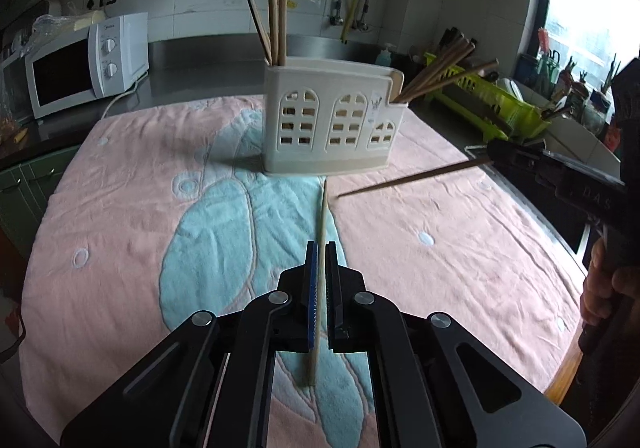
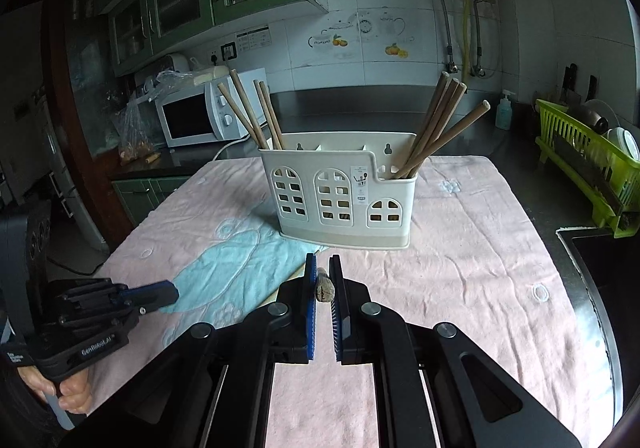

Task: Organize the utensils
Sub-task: 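Close the left tool on a chopstick while the right tool grasps the other chopstick, then lift both chopsticks upright and carry them over the white holder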

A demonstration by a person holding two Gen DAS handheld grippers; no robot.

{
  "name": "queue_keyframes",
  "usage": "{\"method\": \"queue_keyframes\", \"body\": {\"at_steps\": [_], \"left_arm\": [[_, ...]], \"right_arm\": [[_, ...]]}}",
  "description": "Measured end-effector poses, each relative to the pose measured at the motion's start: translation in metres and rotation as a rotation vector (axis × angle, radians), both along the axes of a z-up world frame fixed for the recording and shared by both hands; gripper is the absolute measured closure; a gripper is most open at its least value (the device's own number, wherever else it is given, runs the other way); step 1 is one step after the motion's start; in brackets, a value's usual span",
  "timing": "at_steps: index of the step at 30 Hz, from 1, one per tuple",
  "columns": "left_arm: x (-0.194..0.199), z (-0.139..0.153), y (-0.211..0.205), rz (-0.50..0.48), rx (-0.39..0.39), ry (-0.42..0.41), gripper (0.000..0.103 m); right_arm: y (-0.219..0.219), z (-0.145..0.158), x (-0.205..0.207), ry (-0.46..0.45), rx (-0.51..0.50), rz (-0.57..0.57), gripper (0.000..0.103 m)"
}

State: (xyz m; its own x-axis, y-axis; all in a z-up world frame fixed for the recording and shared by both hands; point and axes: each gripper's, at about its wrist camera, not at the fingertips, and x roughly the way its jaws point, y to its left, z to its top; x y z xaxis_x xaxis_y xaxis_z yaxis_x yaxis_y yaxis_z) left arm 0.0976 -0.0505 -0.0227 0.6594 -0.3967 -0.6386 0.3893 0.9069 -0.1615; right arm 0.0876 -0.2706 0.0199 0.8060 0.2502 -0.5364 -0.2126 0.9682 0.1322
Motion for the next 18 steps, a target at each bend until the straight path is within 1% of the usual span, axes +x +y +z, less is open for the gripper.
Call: {"method": "queue_keyframes", "body": {"at_steps": [3, 5, 7, 13, 15, 17, 18], "left_arm": [[-0.006, -0.02, -0.002, -0.017, 0.039, 0.048, 0.091], [-0.008, -0.033, -0.004, -0.037, 0.054, 0.088, 0.084], [-0.011, -0.044, -0.006, -0.046, 0.074, 0.114, 0.082], [-0.01, -0.067, -0.012, -0.044, 0.12, 0.169, 0.082], [-0.008, -0.072, -0.012, -0.022, 0.143, 0.176, 0.083], [-0.007, -0.072, -0.009, -0.011, 0.129, 0.176, 0.088], [-0.006, -0.071, -0.01, -0.006, 0.138, 0.174, 0.09]], "right_arm": [[0.001, 0.001, 0.0, -0.005, 0.005, 0.001, 0.097], [0.001, 0.004, 0.0, -0.012, 0.003, 0.003, 0.097], [0.002, 0.006, 0.0, -0.018, -0.001, 0.005, 0.097], [0.004, 0.007, -0.001, -0.021, -0.004, 0.008, 0.097], [0.004, 0.006, -0.001, -0.02, -0.003, 0.008, 0.097], [0.004, 0.006, -0.001, -0.02, -0.003, 0.008, 0.097], [0.004, 0.006, -0.001, -0.02, -0.004, 0.008, 0.097]]}}
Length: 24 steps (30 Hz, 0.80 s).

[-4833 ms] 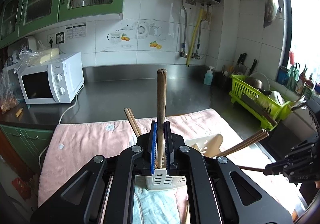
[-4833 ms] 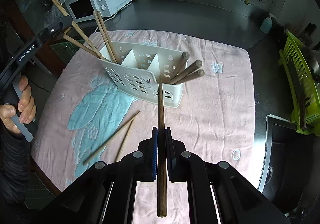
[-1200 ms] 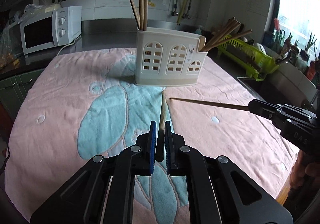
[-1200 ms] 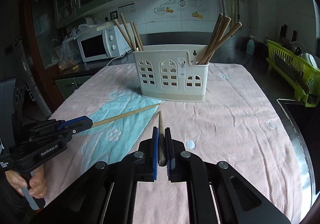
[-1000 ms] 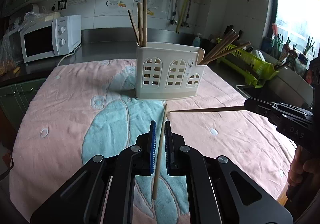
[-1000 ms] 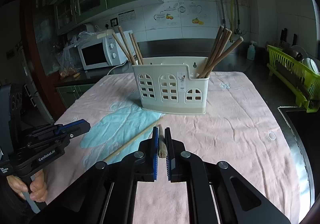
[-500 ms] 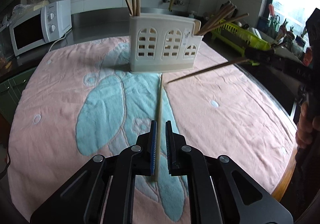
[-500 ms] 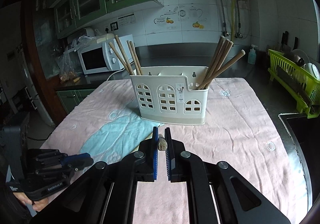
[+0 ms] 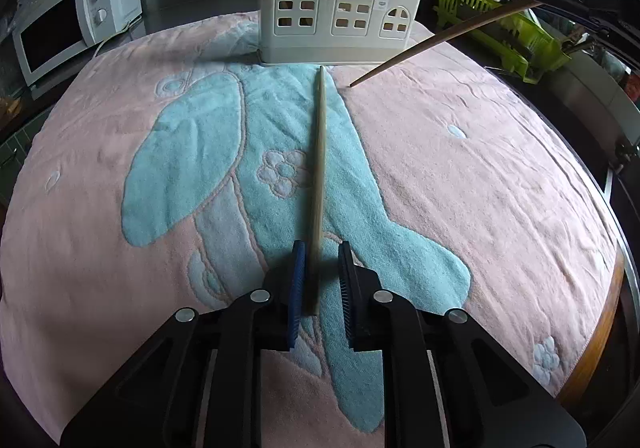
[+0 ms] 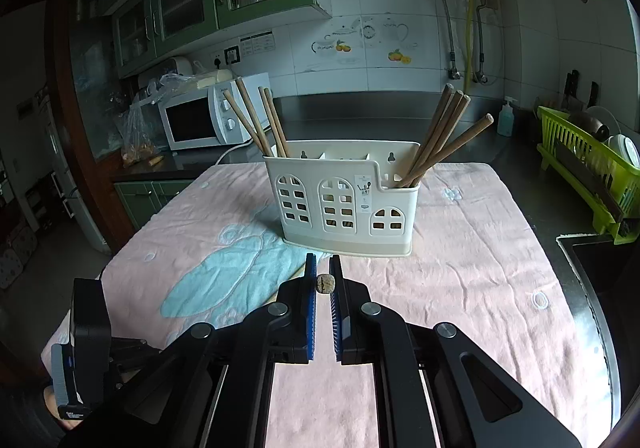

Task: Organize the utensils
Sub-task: 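Lift both chopsticks upright and carry them over the white holder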

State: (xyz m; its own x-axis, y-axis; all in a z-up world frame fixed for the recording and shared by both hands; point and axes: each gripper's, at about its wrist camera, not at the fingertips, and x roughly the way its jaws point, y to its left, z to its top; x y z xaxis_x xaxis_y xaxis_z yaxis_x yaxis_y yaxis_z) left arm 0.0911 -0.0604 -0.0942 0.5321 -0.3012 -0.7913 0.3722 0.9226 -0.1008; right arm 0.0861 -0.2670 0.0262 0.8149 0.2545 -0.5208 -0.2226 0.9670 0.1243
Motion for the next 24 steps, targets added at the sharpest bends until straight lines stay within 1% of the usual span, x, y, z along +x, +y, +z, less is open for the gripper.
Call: {"method": "queue_keyframes", "body": {"at_steps": [1, 4, 6, 9, 13, 17, 20, 23, 24], "left_arm": [[0.0, 0.0, -0.001, 0.007, 0.019, -0.007, 0.097], [0.002, 0.003, 0.002, 0.026, 0.022, -0.01, 0.097], [0.003, 0.01, 0.005, 0.045, 0.008, -0.026, 0.097], [0.002, 0.029, 0.012, 0.067, -0.028, -0.077, 0.097], [-0.001, 0.063, 0.016, 0.056, -0.07, -0.164, 0.098], [0.003, 0.086, 0.018, 0.057, -0.076, -0.228, 0.098], [0.008, 0.089, 0.018, 0.051, -0.072, -0.229, 0.098], [0.009, 0.082, 0.023, 0.029, -0.103, -0.173, 0.098], [0.008, 0.077, 0.023, 0.027, -0.089, -0.163, 0.098]], "right_arm": [[0.0, 0.0, 0.0, 0.0, 0.001, 0.0, 0.097], [0.0, 0.0, -0.001, -0.004, 0.003, 0.001, 0.097], [0.0, 0.002, -0.002, -0.01, 0.001, 0.002, 0.097], [-0.001, 0.007, -0.002, -0.023, -0.005, 0.002, 0.097], [-0.001, 0.016, 0.0, -0.039, -0.01, 0.004, 0.097], [-0.003, 0.026, 0.005, -0.057, -0.011, 0.0, 0.097], [-0.003, 0.031, 0.006, -0.064, -0.009, 0.001, 0.097], [0.0, 0.031, 0.005, -0.067, -0.015, 0.009, 0.097], [0.0, 0.031, 0.005, -0.065, -0.015, 0.012, 0.097]]}}
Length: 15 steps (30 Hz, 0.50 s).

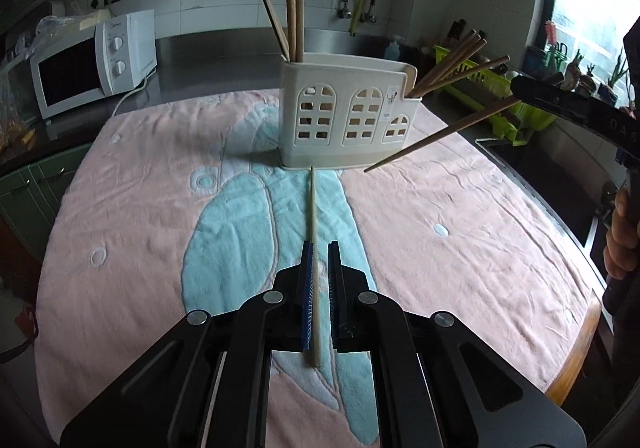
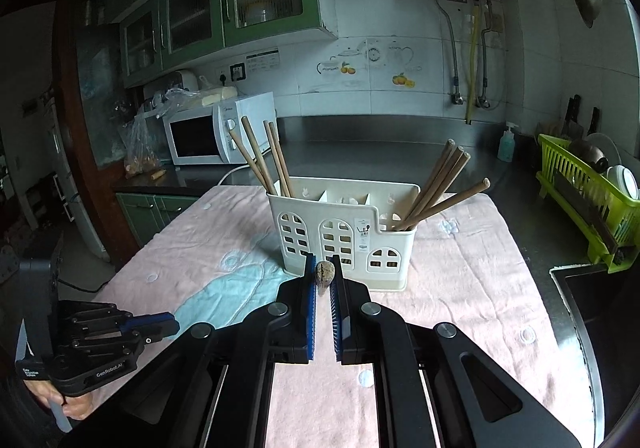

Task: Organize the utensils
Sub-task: 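Lift both chopsticks upright and carry them over the white holder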

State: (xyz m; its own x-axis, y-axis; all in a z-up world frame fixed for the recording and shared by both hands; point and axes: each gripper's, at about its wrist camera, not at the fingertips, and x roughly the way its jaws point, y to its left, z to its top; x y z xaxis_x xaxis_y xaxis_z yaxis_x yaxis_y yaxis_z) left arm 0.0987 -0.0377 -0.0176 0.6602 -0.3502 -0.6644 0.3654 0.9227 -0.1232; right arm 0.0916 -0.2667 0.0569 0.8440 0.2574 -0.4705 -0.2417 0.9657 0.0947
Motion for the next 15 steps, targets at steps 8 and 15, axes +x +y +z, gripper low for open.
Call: {"method": "queue_keyframes", "body": {"at_steps": [8, 15], "left_arm": [[-0.006, -0.048, -0.008, -0.046, 0.05, 0.12, 0.085], [0.004, -0.071, -0.013, -0.039, 0.088, 0.182, 0.085]], "right_arm": [[0.005, -0.004, 0.002, 0.01, -0.001, 0.011, 0.097], [0.005, -0.005, 0.001, 0.009, -0.01, 0.014, 0.097]]}}
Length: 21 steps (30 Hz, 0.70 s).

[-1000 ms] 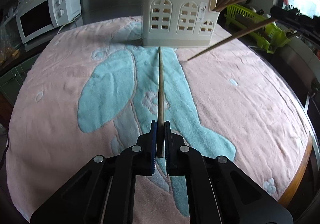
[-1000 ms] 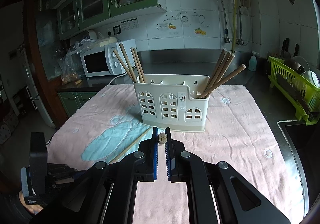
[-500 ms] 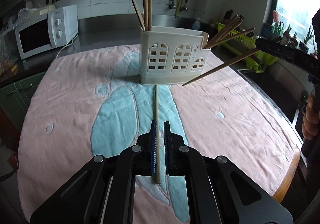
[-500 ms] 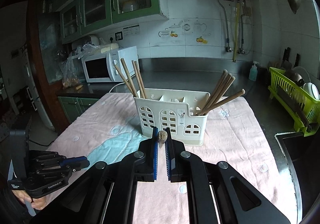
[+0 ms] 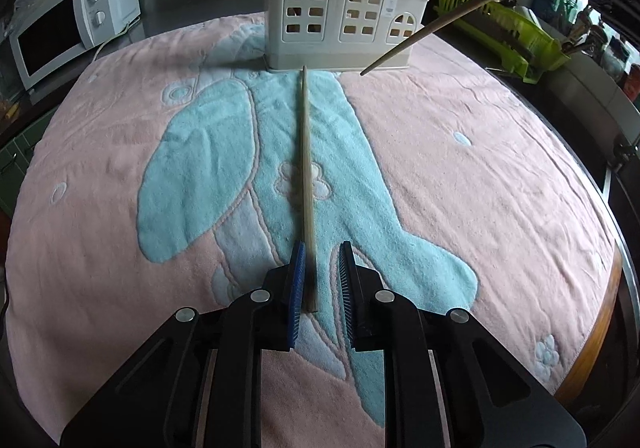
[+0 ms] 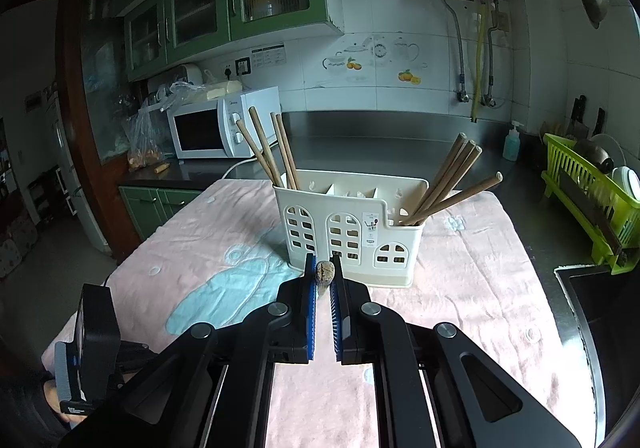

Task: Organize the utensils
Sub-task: 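Lift both chopsticks upright and carry them over the white holder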

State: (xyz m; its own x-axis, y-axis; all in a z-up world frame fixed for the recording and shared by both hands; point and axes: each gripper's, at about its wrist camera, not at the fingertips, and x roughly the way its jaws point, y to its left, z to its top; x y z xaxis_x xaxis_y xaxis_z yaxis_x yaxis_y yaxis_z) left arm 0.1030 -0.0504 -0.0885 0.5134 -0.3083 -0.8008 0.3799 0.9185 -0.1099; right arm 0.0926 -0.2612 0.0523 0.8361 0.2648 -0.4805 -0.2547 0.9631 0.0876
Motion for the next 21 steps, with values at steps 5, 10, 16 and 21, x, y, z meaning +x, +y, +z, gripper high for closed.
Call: {"method": "queue_keyframes", "body": {"at_steps": [5, 10, 16, 21], "left_arm": [[0.008, -0.004, 0.0, 0.007, 0.011, 0.029, 0.086], [0.015, -0.003, -0.003, -0.001, 0.033, 0.055, 0.086], [0.019, -0.002, -0.01, 0.006, 0.093, 0.06, 0.097], [0.018, 0.007, -0.004, 0.024, 0.075, 0.037, 0.097]], "right_arm": [[0.0, -0.001, 0.0, 0.002, -0.004, 0.002, 0.097], [-0.001, -0.002, 0.0, 0.001, -0.002, 0.003, 0.097], [-0.001, -0.003, 0.001, 0.006, -0.002, 0.006, 0.097], [-0.003, -0.002, 0.001, 0.003, 0.004, 0.001, 0.097]]}}
